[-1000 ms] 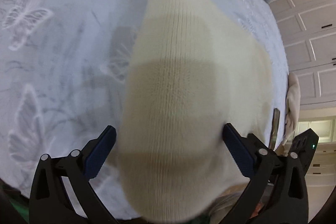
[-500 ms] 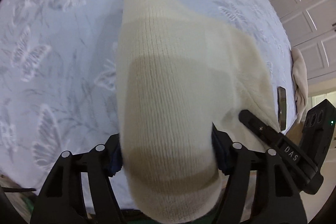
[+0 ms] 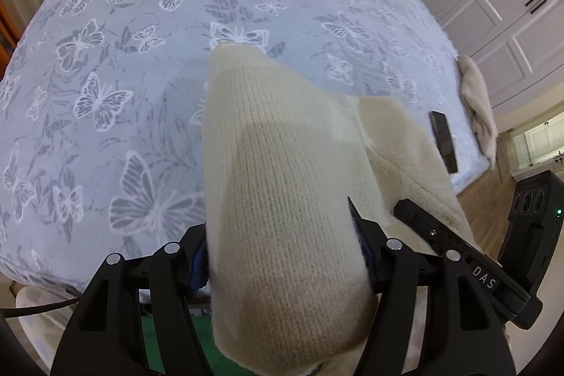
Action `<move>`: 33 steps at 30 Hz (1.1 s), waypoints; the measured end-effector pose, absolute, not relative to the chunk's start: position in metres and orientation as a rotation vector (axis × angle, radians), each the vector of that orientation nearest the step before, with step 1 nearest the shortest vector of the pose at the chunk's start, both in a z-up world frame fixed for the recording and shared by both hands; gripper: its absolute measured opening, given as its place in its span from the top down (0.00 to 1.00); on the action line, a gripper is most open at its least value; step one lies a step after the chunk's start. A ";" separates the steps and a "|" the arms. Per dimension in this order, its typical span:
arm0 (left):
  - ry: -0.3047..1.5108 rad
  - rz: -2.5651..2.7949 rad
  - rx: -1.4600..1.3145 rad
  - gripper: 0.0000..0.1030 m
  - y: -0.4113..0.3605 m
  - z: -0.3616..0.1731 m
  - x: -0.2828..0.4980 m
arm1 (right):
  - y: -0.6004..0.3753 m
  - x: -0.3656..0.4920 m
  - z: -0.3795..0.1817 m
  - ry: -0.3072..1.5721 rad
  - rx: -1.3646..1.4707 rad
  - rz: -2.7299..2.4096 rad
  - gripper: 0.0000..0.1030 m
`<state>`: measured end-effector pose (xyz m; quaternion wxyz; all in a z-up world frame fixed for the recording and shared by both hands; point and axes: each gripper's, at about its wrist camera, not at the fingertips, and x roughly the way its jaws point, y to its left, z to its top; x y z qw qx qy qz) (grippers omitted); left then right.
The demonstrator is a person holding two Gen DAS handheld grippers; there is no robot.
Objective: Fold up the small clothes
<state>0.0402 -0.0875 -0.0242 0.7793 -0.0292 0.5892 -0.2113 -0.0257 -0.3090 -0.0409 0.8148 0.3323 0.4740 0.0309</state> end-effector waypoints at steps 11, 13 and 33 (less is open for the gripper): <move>1.101 -0.559 -0.070 0.40 -0.062 0.066 -0.019 | -0.295 -0.080 0.047 0.855 0.654 0.121 0.66; 1.059 -0.579 -0.076 0.40 -0.058 0.086 -0.026 | -0.295 -0.087 0.066 0.815 0.646 0.137 0.66; 0.464 -0.578 -0.126 0.39 0.048 0.261 -0.045 | -0.215 -0.052 0.253 0.334 0.362 0.358 0.65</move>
